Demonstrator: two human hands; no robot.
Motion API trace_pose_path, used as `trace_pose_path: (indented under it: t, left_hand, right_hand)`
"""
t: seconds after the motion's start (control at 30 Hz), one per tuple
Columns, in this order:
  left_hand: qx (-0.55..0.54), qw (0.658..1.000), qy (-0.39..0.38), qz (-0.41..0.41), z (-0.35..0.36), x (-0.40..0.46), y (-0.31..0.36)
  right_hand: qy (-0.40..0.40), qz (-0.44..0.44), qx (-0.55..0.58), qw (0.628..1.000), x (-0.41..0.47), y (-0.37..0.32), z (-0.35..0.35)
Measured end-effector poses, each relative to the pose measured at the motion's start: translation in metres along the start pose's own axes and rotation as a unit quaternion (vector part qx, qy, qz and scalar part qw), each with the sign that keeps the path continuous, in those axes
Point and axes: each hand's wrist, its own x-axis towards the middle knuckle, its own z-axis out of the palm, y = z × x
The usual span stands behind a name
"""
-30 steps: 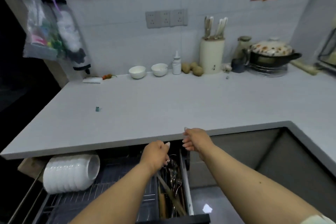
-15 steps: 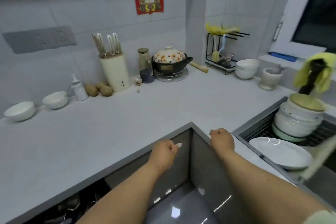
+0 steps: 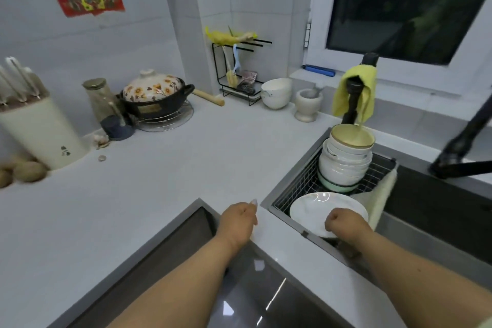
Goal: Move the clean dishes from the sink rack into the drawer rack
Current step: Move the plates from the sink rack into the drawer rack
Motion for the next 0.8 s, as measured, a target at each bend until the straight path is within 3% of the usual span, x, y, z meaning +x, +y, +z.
trace_pose_path:
  t: [0.2, 0.3, 0.37, 0.6, 0.8]
  left_hand:
    - [-0.019, 1.000, 0.008, -0.010, 0.026, 0.024, 0.009]
    - [-0.025, 1.000, 0.002, -0.011, 0.035, 0.030, 0.012]
    - [-0.037, 0.999, -0.003, -0.020, 0.040, 0.032, 0.014]
    - [-0.042, 0.998, -0.025, -0.041, 0.054, 0.038, 0.015]
    - [-0.032, 0.998, -0.028, -0.039, 0.061, 0.046, 0.014]
  right_hand:
    - [-0.012, -0.059, 0.032, 0.998, 0.014, 0.019, -0.003]
    - [0.119, -0.052, -0.026, 0.991, 0.023, 0.029, -0.014]
    - [0.167, -0.016, -0.138, 0.976, 0.029, 0.036, -0.022]
    - [0.045, 0.078, -0.275, 0.957, 0.051, 0.035, -0.030]
    - [0.055, 0.115, -0.249, 0.960, 0.060, 0.031, -0.037]
